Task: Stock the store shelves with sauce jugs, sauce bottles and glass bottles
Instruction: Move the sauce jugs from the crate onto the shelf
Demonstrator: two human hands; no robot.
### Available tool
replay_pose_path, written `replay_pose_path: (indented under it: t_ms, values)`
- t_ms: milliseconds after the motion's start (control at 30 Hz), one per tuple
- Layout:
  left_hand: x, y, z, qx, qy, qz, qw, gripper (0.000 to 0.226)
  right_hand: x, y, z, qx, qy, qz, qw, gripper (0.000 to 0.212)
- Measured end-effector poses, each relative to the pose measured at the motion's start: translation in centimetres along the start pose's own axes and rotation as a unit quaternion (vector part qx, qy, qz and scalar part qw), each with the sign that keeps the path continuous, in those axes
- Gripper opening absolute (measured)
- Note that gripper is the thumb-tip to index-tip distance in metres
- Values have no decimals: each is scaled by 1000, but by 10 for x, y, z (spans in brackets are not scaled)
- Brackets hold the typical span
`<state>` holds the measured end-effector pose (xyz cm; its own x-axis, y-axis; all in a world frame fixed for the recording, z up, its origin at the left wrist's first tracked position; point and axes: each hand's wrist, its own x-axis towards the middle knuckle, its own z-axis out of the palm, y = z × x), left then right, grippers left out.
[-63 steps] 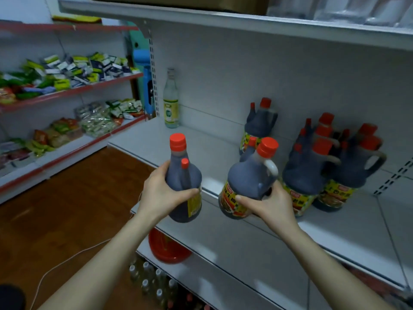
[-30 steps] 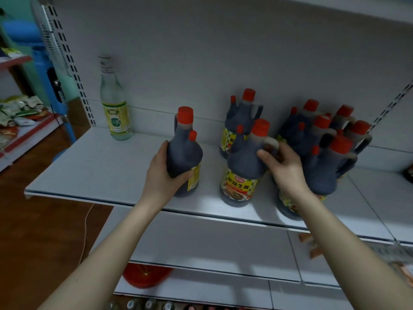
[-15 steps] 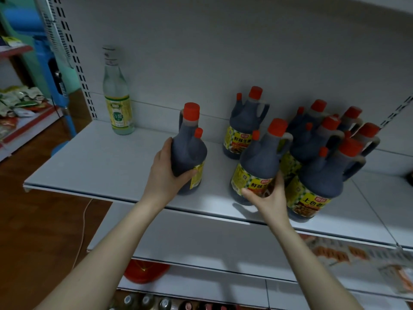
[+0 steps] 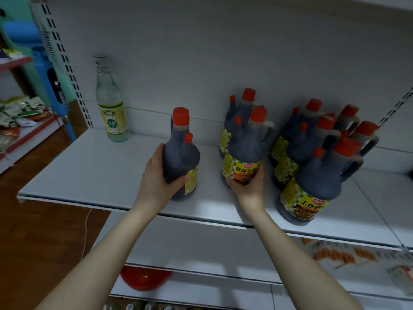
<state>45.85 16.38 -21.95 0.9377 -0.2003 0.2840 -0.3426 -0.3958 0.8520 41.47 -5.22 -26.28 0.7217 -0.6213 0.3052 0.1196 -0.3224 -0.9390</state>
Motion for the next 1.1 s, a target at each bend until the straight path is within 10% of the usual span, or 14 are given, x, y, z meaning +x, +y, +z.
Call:
replay_pose_path:
  t_ms: [667, 1100]
  values:
    - [-1, 1, 1, -7, 9, 8, 1000, 86, 12, 9, 5, -22, 1, 80, 997, 54]
    - [1, 8, -1, 12, 5, 25, 1000, 81, 6, 1, 2, -45, -9, 109, 993, 74]
